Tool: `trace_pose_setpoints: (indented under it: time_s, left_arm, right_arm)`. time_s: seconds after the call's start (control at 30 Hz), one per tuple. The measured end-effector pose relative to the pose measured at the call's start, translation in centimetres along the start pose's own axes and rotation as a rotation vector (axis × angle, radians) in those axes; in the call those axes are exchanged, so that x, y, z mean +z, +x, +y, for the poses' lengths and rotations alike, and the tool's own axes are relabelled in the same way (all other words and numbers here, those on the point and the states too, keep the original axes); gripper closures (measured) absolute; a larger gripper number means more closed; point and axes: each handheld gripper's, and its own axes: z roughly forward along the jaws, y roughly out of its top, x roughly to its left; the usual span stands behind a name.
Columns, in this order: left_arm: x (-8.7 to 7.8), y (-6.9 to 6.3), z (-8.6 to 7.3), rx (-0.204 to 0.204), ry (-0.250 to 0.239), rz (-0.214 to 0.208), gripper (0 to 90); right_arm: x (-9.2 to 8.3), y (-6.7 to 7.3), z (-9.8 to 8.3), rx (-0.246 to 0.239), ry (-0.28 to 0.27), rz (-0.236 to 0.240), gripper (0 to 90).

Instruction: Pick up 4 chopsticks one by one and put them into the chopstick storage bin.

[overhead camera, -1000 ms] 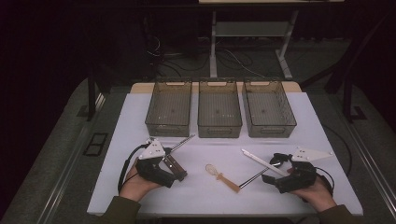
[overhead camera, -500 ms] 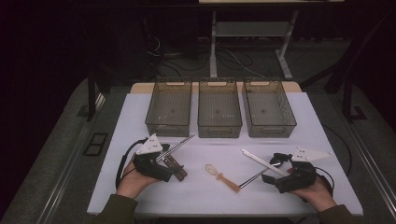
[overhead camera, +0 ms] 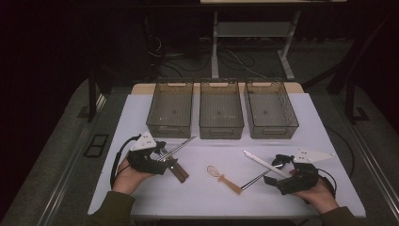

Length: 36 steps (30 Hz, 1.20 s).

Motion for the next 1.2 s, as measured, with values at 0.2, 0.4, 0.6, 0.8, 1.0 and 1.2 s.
trace_pose_setpoints:
  time_s: [0.2, 0.4, 0.6, 0.8, 1.0, 1.2]
  left_arm:
    - [-0.7, 0.6, -0.5, -0.019, -0.009, 0.029, 29.5]
    - [-1.3, 1.4, -1.1, -0.049, 0.006, 0.056, 36.2]
    - [-1.9, 2.1, -1.6, -0.065, 0.013, 0.069, 45.5]
    - [-2.2, 2.6, -2.2, -0.082, 0.023, 0.060, 54.6]
    - [-2.3, 3.0, -2.5, -0.089, 0.039, 0.056, 65.5]
    - [-2.3, 3.1, -2.7, -0.091, 0.051, 0.059, 69.4]
  right_arm:
    - [0.0, 0.0, 0.0, -0.004, 0.000, 0.001, 0.5]
    - [0.0, 0.0, 0.0, -0.006, -0.001, -0.001, 0.5]
    - [0.1, 0.0, 0.0, -0.009, 0.002, 0.000, 0.4]
    - [0.1, 0.0, 0.0, -0.007, 0.004, 0.000, 0.5]
    - [0.0, 0.0, 0.0, -0.006, 0.003, 0.000, 0.5]
    - [0.0, 0.0, 0.0, -0.007, 0.002, 0.000, 0.4]
